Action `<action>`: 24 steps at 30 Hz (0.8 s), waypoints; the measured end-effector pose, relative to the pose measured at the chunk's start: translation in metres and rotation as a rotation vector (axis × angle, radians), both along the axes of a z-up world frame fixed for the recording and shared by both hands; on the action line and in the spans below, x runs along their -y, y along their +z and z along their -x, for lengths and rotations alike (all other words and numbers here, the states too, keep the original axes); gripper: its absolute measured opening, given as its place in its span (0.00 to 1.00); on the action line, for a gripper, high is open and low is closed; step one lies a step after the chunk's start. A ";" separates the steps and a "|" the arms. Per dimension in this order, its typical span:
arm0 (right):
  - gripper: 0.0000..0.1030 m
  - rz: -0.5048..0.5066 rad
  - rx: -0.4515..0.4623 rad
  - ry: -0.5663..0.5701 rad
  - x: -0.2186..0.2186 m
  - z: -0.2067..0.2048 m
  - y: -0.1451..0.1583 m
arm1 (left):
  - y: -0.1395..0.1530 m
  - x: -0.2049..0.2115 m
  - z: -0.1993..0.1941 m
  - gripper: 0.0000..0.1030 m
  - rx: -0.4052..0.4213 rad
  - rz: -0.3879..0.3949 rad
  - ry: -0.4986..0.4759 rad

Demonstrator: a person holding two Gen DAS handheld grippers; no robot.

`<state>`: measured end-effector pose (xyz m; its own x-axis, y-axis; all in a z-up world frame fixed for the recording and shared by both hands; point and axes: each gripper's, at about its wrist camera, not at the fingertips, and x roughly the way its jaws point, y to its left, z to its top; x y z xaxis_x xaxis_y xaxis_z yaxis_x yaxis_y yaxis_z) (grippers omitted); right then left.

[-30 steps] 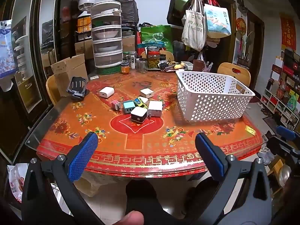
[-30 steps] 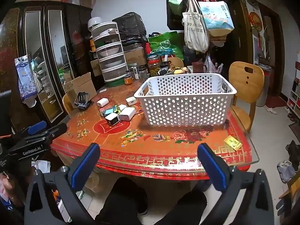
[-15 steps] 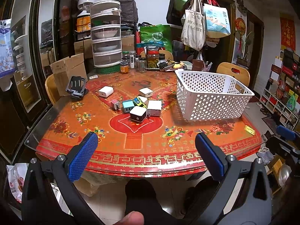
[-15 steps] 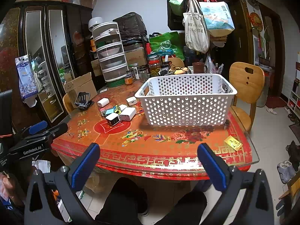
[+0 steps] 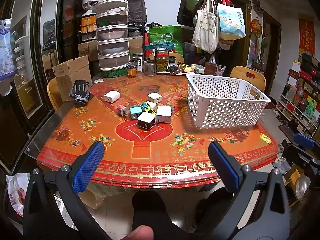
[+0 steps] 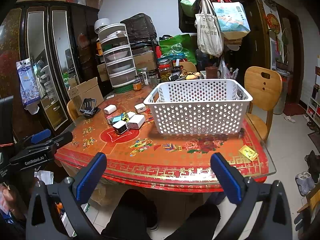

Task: Organize rigid objects

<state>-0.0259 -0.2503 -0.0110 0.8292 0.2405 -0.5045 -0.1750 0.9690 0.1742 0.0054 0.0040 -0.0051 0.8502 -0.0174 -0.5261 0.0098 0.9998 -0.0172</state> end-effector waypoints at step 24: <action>1.00 -0.002 0.001 -0.003 0.000 0.001 0.000 | -0.001 0.000 -0.002 0.99 0.007 -0.002 0.022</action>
<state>-0.0265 -0.2500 -0.0107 0.8306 0.2389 -0.5031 -0.1720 0.9692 0.1763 0.0074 0.0045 -0.0063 0.8541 0.0021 -0.5201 -0.0117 0.9998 -0.0151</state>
